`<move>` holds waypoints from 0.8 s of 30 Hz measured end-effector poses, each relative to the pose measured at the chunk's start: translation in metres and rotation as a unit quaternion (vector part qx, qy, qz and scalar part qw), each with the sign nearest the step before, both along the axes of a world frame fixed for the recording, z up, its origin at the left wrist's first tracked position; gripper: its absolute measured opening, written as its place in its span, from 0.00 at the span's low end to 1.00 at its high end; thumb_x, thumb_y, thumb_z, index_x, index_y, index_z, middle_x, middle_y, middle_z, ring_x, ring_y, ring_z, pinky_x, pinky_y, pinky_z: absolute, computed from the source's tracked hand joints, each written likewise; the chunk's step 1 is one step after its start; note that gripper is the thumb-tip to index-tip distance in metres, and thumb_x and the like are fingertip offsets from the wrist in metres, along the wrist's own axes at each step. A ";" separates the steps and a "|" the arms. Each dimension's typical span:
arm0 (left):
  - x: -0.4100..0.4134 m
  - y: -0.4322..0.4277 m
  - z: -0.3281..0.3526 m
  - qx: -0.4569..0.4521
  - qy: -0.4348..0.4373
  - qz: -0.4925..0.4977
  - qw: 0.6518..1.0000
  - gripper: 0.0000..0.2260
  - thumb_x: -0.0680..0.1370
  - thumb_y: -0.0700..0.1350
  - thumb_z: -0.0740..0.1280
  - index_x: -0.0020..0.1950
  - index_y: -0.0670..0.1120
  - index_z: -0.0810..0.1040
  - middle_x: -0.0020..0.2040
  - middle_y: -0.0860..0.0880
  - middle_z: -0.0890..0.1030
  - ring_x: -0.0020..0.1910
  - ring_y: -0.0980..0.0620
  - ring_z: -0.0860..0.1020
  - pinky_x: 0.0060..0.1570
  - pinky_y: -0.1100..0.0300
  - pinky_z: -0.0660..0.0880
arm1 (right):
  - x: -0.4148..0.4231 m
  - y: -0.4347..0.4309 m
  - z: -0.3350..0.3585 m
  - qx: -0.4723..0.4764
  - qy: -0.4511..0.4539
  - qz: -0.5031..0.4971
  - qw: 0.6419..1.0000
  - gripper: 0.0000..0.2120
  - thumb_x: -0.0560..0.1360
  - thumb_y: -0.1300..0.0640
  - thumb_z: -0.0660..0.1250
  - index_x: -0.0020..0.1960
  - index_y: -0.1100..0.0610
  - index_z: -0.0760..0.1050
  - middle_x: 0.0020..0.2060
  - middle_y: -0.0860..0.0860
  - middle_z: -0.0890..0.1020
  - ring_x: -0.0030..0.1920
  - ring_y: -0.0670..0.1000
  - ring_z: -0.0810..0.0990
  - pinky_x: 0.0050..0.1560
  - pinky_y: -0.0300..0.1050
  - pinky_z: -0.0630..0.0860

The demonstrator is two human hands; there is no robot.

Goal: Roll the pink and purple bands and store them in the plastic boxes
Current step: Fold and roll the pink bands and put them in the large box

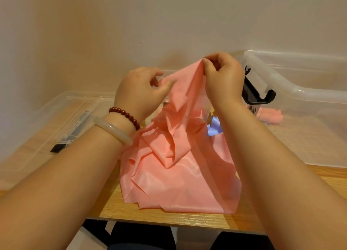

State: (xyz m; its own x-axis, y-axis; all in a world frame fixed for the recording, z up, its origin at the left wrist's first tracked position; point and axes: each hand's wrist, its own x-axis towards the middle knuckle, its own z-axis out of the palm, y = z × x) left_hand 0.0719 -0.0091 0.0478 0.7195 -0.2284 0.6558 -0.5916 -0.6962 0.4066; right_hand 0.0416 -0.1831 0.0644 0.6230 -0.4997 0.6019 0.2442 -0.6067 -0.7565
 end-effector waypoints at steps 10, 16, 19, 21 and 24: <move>0.012 -0.020 0.016 -0.145 0.155 -0.022 0.977 0.19 0.77 0.43 0.67 0.68 0.49 0.74 0.42 0.54 0.80 0.48 0.53 0.79 0.53 0.60 0.75 | 0.012 -0.003 0.018 0.005 -0.009 -0.051 0.999 0.10 0.79 0.62 0.62 0.55 0.56 0.81 0.45 0.46 0.81 0.47 0.44 0.77 0.42 0.26 0.69; 0.036 -0.007 0.019 -0.084 0.234 -0.025 0.968 0.18 0.79 0.40 0.64 0.69 0.49 0.73 0.59 0.49 0.80 0.52 0.52 0.78 0.50 0.60 0.75 | 0.022 -0.010 0.007 -0.052 0.136 -0.043 0.988 0.17 0.79 0.64 0.58 0.64 0.56 0.77 0.58 0.52 0.80 0.56 0.51 0.77 0.48 0.38 0.68; 0.032 -0.005 0.012 -0.018 0.189 0.016 0.982 0.20 0.80 0.37 0.57 0.72 0.48 0.70 0.67 0.47 0.75 0.63 0.49 0.74 0.57 0.59 0.70 | 0.015 -0.006 -0.005 -0.156 0.188 -0.089 0.966 0.16 0.80 0.59 0.61 0.66 0.51 0.76 0.65 0.51 0.74 0.66 0.55 0.68 0.60 0.46 0.64; 0.024 -0.003 0.005 -0.014 0.129 0.037 0.991 0.18 0.81 0.44 0.58 0.71 0.47 0.71 0.66 0.46 0.75 0.65 0.47 0.72 0.62 0.55 0.69 | 0.004 -0.001 -0.014 -0.149 0.146 -0.111 0.972 0.13 0.79 0.55 0.64 0.62 0.52 0.77 0.62 0.51 0.74 0.64 0.56 0.69 0.61 0.48 0.64; 0.004 -0.001 -0.013 -0.028 0.068 0.064 0.995 0.23 0.78 0.58 0.64 0.68 0.46 0.73 0.59 0.45 0.76 0.60 0.45 0.72 0.59 0.52 0.70 | -0.016 0.003 -0.034 -0.079 0.071 -0.115 0.988 0.11 0.78 0.49 0.67 0.45 0.56 0.74 0.46 0.52 0.75 0.49 0.54 0.73 0.48 0.48 0.69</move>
